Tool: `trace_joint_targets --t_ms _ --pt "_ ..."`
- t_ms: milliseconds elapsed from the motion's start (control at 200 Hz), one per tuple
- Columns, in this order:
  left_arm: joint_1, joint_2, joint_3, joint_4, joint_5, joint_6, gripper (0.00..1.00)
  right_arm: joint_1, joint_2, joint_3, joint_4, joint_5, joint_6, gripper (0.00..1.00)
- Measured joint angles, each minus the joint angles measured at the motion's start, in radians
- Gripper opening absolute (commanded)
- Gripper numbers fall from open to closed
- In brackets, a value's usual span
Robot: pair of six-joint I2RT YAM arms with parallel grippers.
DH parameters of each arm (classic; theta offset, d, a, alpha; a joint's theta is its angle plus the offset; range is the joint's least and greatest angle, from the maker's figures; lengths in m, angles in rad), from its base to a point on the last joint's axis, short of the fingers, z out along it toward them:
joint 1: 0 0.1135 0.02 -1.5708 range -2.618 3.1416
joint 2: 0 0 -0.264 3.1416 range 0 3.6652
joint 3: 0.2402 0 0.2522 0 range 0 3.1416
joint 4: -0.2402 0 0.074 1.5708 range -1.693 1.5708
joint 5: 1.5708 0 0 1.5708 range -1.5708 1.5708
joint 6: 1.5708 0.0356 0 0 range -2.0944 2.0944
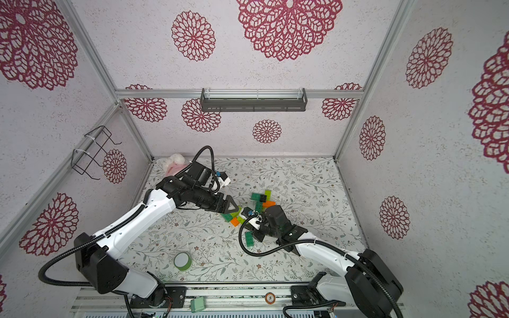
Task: Assemble a small pinwheel with lego
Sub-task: Assemble the lego brick with the lego brick.
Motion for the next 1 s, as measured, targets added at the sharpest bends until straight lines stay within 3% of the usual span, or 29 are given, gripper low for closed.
trace_joint_targets --t_ms 335,545,881,1001 --pt "-0.037 0.129 0.049 -0.158 0.047 0.126 0.78 0.035 0.0 -0.005 0.008 0.05 -0.206 0.07" --pt "-0.043 0.17 0.051 -0.151 0.088 0.128 0.7 0.037 -0.001 -0.021 0.037 0.05 -0.231 0.07" --pt "-0.058 0.254 0.101 -0.143 0.148 0.117 0.47 0.041 -0.003 -0.036 0.053 0.05 -0.255 0.07" --pt "-0.059 0.261 0.103 -0.146 0.157 0.116 0.48 0.045 -0.003 -0.036 0.053 0.052 -0.258 0.06"
